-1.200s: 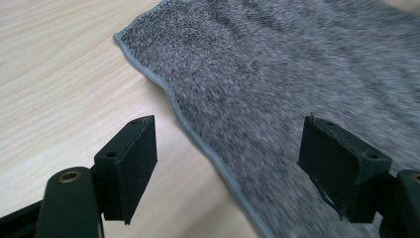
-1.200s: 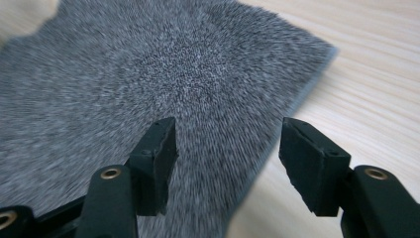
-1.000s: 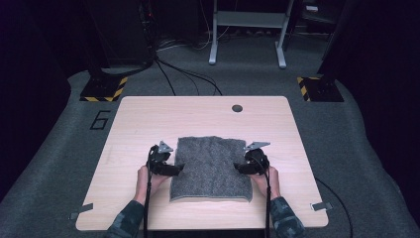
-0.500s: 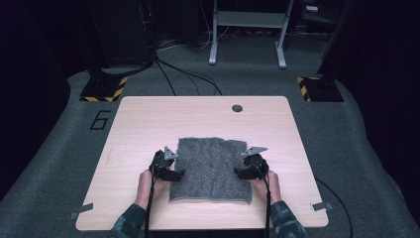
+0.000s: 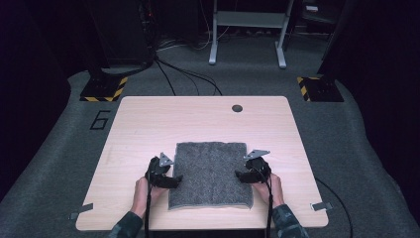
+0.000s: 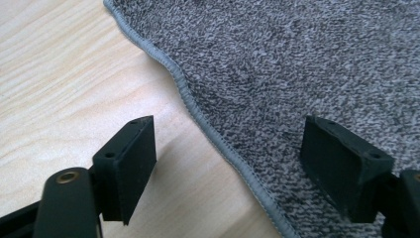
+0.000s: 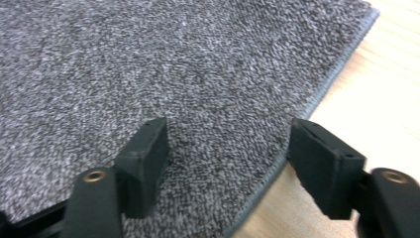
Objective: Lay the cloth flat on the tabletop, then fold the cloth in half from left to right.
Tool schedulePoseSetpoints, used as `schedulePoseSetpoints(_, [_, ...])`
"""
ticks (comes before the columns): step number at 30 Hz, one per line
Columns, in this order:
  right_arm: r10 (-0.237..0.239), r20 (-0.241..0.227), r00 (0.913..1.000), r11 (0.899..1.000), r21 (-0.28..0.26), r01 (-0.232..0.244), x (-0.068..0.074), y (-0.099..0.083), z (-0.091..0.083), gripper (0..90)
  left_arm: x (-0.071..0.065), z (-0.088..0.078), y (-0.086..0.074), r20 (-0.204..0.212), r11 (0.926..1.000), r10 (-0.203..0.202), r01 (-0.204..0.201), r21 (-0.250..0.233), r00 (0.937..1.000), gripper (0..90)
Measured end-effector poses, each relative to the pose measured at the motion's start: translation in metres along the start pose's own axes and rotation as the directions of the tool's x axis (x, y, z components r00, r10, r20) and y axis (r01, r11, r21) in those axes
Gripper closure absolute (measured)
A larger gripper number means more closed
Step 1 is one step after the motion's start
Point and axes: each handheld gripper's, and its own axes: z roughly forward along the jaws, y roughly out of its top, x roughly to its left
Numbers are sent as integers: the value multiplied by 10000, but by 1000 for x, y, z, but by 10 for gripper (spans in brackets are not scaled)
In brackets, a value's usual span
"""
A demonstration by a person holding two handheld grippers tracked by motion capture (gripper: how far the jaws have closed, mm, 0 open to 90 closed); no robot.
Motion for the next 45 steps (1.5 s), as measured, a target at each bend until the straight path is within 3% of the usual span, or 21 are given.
schedulePoseSetpoints(5, [271, -12, 9996, 9996, 33, -270, -4, 2, 3, 274, 3, 3, 5, -128, 9998, 187, -186, 121, 9997, 215])
schedulePoseSetpoints(10, [365, 110, 9993, 9992, 127, -367, -5, 4, 5, 200, 8, 5, 7, -11, 9999, -78, 78, 89, 10000, 207])
schedulePoseSetpoints(12, [408, 112, 9991, 9990, 171, -410, -4, 4, 5, 155, 10, 3, 6, 97, 9998, -216, 216, -31, 9997, 165])
schedulePoseSetpoints(14, [315, 107, 9994, 9995, -66, -315, -2, 5, 0, 148, 14, -1, 7, 448, 9983, -509, 521, -259, 9977, 152])
schedulePoseSetpoints(17, [222, -106, 9997, 9991, -355, -226, 5, 11, -9, 142, 22, -9, 10, 409, 9976, -554, 571, -403, 9976, 149])
schedulePoseSetpoints(21, [-177, -483, 9987, 9976, -682, 143, 20, 20, -17, 137, 35, -11, 15, 334, 9917, -1007, 1031, -774, 9944, 142])
schedulePoseSetpoints(30, [-790, -1082, 9910, 9921, -1054, 676, 65, 32, -22, 133, 66, -3, 33, 312, 9834, -1642, 1661, -736, 9859, 142])
schedulePoseSetpoints(34, [-1362, -1408, 9806, 9875, -991, 1229, 85, 34, -17, 131, 74, 3, 39, 246, 9799, -1824, 1838, -771, 9829, 142])
schedulePoseSetpoints(42, [-1801, -1982, 9635, 9799, -1219, 1581, 124, 40, -6, 126, 85, 21, 51, -29, 9802, -1862, 1856, -697, 9825, 147])
schedulePoseSetpoints(45, [-1916, -2224, 9559, 9787, -1169, 1689, 137, 44, -2, 133, 87, 30, 54, 90, 9804, -1909, 1911, -487, 9816, 147])
